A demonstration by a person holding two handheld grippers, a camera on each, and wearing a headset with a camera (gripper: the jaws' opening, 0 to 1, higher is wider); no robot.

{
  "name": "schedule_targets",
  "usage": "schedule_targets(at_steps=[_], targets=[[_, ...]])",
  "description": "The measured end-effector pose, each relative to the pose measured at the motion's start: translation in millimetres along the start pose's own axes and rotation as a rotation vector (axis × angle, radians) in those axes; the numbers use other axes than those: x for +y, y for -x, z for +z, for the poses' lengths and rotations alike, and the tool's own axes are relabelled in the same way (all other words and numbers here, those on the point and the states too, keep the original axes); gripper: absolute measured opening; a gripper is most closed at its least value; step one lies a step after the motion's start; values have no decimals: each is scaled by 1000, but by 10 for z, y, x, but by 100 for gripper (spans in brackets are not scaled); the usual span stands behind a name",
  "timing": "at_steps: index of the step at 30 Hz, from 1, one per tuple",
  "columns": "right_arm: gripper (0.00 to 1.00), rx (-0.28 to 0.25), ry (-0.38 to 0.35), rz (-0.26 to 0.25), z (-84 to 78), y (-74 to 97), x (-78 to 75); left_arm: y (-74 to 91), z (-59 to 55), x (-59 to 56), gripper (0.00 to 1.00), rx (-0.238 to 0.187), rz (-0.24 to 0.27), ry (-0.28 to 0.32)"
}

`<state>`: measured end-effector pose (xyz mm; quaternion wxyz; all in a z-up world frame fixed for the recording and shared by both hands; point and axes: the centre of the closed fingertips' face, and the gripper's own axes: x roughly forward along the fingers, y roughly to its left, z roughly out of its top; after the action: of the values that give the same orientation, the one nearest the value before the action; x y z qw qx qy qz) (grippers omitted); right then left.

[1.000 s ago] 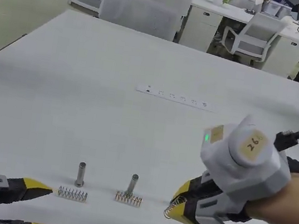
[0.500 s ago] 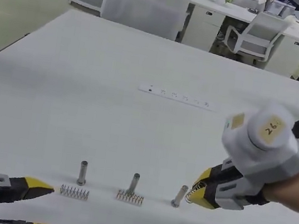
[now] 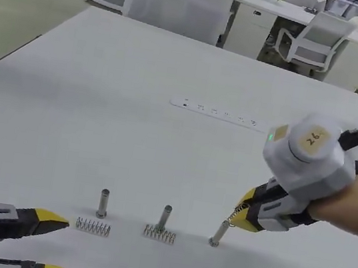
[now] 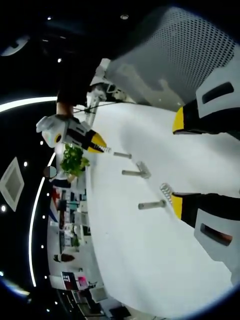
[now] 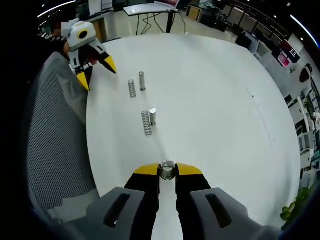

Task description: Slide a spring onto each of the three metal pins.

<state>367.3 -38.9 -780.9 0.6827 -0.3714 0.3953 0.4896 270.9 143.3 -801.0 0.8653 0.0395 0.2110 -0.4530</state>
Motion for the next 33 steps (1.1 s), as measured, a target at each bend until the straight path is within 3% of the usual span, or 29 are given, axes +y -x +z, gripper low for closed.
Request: schedule_targets(at_steps=[21,33], targets=[[8,24,-19,33,-62,-163,-41,-5,-39,13,40,12,-2,5],[8,60,-30,55,-176,-404,5,-6,-50,8,39,16,-1,5]])
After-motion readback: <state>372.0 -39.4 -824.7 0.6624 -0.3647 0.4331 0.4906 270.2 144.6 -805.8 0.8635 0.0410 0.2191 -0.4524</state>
